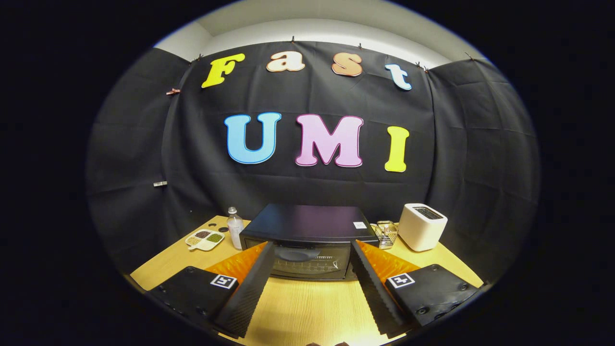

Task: Open the toaster oven, put the food inside, and close the toaster oven door.

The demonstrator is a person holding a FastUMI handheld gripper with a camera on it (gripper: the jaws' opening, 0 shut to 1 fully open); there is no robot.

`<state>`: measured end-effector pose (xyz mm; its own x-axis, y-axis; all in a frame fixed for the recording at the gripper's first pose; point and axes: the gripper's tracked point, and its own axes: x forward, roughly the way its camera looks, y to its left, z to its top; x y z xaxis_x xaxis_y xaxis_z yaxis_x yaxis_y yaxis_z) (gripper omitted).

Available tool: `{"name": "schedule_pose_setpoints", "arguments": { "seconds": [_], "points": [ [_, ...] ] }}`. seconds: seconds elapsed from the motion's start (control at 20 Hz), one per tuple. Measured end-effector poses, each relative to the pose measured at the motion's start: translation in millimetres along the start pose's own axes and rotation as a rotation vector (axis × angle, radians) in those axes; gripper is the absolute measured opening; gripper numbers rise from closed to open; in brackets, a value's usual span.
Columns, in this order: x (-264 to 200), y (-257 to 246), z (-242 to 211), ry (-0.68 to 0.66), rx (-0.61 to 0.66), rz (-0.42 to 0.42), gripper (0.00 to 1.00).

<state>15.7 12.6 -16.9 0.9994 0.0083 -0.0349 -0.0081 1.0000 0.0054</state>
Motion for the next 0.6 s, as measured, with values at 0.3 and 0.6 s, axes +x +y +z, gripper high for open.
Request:
{"name": "schedule_pose_setpoints", "arguments": {
  "seconds": [0.3,0.6],
  "points": [
    [32.2,12.0,-11.1,0.028,-0.006,-0.001,0.98],
    [83.6,19.6,-16.0,0.034,-0.023,-0.034,0.97]
  ]
}}
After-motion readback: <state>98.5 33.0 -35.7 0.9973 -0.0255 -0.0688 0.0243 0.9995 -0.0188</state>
